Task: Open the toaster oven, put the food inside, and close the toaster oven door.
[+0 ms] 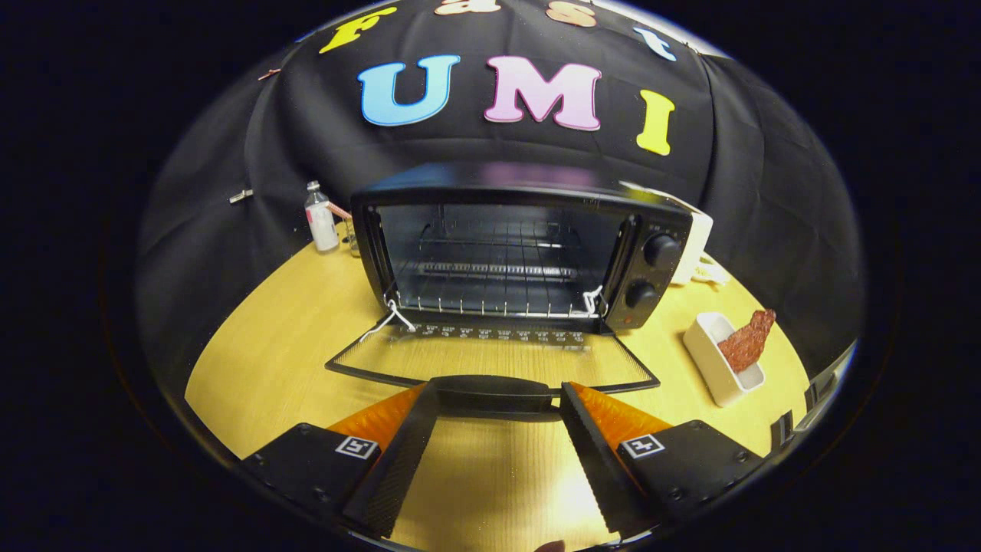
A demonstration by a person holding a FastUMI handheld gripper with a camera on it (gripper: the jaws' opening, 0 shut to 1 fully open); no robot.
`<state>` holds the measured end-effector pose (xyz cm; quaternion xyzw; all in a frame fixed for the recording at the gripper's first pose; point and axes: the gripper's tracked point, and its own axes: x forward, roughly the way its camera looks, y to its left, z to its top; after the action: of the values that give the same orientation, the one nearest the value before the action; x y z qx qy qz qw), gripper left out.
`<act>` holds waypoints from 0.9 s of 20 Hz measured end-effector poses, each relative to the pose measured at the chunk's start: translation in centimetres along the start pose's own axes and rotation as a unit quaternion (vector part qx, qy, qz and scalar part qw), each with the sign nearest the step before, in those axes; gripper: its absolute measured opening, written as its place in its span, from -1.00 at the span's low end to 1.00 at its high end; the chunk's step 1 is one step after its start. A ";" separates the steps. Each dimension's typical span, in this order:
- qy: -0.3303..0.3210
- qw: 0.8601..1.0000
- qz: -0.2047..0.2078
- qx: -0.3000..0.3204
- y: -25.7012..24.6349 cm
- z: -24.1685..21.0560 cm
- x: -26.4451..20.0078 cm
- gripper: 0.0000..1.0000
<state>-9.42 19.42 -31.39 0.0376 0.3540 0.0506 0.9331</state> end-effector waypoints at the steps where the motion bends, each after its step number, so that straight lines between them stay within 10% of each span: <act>1: 0.016 1.000 0.002 0.006 0.0 -0.8 0.3 0.97; 18: -0.002 0.999 0.039 -0.032 0.4 2.0 -1.9 0.97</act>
<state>-9.53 19.47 -28.63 0.0214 0.3484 0.0977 0.9320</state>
